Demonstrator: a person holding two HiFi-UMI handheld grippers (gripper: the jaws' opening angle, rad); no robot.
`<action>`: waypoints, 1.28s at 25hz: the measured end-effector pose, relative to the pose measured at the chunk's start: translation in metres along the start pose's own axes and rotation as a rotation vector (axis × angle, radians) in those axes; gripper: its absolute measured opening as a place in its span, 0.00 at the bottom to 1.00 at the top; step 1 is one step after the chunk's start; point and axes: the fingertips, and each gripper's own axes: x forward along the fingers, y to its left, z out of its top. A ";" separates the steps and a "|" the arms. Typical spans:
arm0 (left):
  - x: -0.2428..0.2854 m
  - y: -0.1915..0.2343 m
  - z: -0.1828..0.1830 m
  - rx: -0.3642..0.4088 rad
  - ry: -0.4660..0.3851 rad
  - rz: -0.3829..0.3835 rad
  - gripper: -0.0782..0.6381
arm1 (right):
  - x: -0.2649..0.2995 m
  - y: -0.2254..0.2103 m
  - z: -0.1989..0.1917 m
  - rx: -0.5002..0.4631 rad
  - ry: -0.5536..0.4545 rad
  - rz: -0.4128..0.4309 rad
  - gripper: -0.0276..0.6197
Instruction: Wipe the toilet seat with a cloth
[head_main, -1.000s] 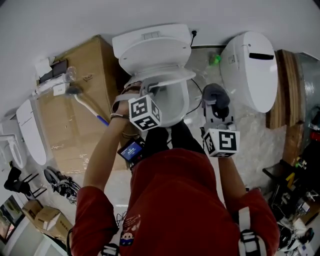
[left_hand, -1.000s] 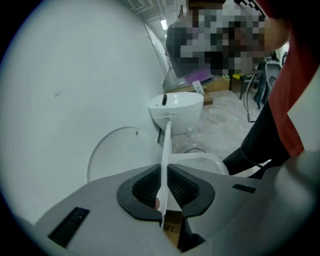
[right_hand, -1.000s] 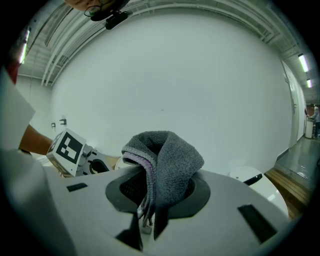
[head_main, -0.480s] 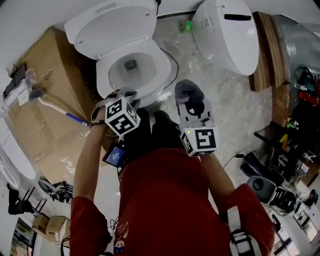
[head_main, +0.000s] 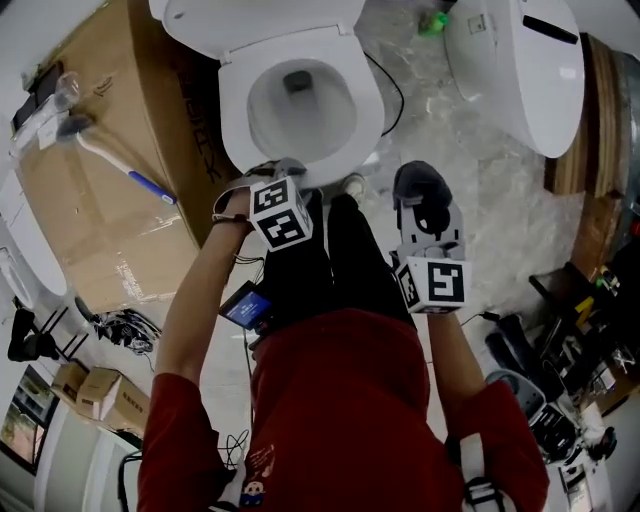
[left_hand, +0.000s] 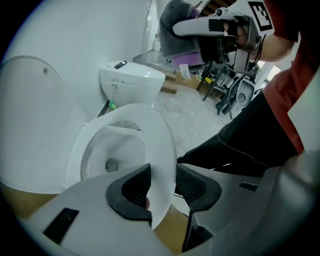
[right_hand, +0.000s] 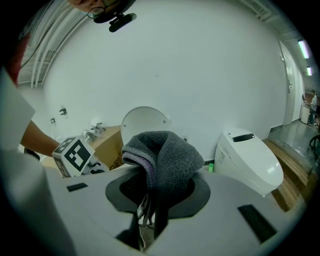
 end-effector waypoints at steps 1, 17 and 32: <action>0.009 -0.003 -0.003 -0.004 0.003 0.001 0.34 | 0.002 0.001 -0.008 0.001 0.012 0.009 0.17; 0.139 -0.011 -0.048 -0.117 0.042 0.023 0.36 | 0.048 0.005 -0.092 -0.055 0.081 0.132 0.17; 0.200 0.002 -0.069 -0.118 0.070 0.107 0.33 | 0.085 0.010 -0.141 -0.101 0.133 0.187 0.17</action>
